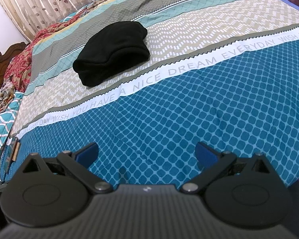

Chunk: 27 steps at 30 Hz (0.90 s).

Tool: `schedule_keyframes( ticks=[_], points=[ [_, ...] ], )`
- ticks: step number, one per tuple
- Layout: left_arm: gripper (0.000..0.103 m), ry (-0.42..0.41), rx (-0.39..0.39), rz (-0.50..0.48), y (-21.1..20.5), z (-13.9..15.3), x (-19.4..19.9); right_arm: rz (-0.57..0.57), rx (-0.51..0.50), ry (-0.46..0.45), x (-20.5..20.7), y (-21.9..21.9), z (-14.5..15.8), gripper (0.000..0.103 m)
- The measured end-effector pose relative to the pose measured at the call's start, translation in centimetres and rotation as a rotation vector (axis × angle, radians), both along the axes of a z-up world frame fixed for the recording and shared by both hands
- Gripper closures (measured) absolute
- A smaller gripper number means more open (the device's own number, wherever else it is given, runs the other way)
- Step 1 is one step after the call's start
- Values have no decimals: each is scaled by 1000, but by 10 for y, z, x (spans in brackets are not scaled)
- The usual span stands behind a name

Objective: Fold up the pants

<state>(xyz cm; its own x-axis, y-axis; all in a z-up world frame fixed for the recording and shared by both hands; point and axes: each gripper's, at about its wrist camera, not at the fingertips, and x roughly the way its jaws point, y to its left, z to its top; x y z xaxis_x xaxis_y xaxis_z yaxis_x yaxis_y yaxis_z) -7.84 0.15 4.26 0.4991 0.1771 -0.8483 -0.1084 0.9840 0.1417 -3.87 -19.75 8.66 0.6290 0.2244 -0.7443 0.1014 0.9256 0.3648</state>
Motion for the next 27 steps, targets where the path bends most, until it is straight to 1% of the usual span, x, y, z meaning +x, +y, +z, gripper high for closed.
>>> schedule_keyframes(
  ticks=[27],
  points=[
    [0,3,2,-4,-2,-1,0,-5,8,-10,3,-8,1,0]
  ],
)
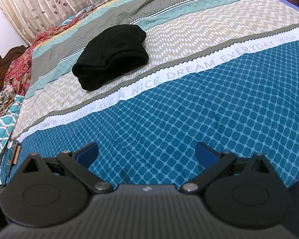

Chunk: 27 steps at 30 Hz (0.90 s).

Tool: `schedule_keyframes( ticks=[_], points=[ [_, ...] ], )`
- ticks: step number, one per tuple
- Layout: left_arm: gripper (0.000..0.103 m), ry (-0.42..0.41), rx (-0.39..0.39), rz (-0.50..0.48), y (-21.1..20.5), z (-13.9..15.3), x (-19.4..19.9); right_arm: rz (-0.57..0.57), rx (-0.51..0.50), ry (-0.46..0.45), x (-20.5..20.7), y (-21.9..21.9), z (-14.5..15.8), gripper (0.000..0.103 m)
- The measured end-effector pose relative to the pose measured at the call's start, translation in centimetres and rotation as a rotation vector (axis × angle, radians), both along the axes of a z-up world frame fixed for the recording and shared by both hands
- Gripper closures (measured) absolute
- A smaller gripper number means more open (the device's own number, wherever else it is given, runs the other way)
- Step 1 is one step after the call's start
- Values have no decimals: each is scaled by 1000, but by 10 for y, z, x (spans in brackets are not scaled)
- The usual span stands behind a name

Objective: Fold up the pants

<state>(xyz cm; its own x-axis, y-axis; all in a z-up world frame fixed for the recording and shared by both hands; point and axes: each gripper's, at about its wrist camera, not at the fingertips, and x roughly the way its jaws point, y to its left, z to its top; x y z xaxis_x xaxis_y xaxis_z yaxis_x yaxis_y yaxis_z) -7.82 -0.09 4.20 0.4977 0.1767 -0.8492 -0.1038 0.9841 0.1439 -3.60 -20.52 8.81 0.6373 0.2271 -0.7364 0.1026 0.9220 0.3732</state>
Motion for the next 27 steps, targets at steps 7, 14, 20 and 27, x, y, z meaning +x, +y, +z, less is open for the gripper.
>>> schedule_keyframes(
  ticks=[7,14,20,27],
  points=[
    [0,1,0,1,-1,-1,0,2,2,0,1,-2,0,0],
    [0,0,3,-1,0,-1,1,-1,5,0,1,-5,0,0],
    [0,0,5,3,0,0,0,-1,5,-1,2,-5,1,0],
    [0,5,14,22,3,0,0,-5,7,-3,1,-6,1,0]
  ],
)
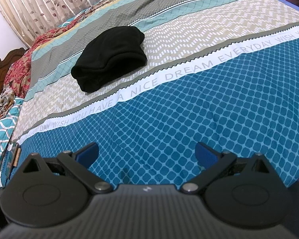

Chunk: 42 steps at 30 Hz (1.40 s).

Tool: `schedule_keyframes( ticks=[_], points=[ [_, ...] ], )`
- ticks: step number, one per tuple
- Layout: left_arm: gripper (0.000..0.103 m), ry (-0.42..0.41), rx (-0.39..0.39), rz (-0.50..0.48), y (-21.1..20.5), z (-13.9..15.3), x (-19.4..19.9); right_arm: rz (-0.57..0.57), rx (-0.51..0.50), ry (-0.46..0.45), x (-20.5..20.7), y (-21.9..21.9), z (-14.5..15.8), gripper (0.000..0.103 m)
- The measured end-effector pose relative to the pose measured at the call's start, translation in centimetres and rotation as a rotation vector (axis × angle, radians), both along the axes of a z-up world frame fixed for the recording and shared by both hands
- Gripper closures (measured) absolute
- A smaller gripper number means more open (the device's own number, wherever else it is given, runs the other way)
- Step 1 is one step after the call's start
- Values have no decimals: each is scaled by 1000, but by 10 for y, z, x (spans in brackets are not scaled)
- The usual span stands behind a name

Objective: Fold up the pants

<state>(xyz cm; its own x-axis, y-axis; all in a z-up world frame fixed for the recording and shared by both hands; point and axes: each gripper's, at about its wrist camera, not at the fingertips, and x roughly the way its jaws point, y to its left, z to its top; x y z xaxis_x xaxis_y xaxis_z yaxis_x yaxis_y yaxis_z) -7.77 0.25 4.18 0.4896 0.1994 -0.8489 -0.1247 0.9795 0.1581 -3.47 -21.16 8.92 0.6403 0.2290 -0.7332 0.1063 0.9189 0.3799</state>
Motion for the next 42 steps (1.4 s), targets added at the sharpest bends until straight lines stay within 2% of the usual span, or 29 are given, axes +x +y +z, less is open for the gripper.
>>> schedule_keyframes(
  ticks=[15,22,27,30,33,42],
  points=[
    [0,1,16,1,1,-1,1,-1,0,-1,0,0,0,0],
    [0,-43,24,-24,-2,6,-2,0,-3,-5,-1,1,-1,0],
    [0,-91,-3,-34,1,15,-4,6,-18,-23,-2,2,1,0],
    [0,-118,35,-43,-3,19,-7,13,-28,-35,-2,2,2,0],
    [0,-136,27,-57,-4,22,-8,19,-38,-50,-3,2,3,0],
    [0,-102,20,-14,2,19,-6,28,-49,-70,-1,0,4,0]
  ],
)
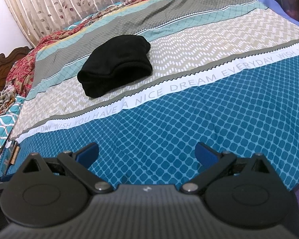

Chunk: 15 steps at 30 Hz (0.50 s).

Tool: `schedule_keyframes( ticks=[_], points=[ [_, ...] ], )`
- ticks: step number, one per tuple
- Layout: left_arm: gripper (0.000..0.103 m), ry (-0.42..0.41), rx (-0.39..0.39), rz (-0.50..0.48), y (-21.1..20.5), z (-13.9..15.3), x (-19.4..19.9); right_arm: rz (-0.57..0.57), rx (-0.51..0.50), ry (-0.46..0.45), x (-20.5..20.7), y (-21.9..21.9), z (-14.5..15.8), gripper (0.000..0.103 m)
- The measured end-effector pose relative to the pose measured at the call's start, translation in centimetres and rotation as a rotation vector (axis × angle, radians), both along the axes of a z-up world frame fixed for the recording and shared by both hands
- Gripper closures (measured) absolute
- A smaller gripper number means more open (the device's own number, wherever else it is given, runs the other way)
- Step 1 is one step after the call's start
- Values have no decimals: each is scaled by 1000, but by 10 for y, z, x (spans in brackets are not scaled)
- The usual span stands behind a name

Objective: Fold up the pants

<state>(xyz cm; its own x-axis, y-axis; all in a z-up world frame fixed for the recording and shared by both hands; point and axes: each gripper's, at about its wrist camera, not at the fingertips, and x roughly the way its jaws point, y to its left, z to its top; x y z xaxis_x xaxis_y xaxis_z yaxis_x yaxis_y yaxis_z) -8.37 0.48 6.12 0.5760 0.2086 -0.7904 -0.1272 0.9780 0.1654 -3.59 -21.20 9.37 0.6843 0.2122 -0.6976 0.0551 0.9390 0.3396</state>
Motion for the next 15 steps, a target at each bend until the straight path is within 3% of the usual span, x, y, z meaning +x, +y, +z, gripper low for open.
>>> schedule_keyframes(
  ticks=[15],
  points=[
    [0,63,27,52,6,-8,4,4,-10,-5,1,2,1,0]
  ],
)
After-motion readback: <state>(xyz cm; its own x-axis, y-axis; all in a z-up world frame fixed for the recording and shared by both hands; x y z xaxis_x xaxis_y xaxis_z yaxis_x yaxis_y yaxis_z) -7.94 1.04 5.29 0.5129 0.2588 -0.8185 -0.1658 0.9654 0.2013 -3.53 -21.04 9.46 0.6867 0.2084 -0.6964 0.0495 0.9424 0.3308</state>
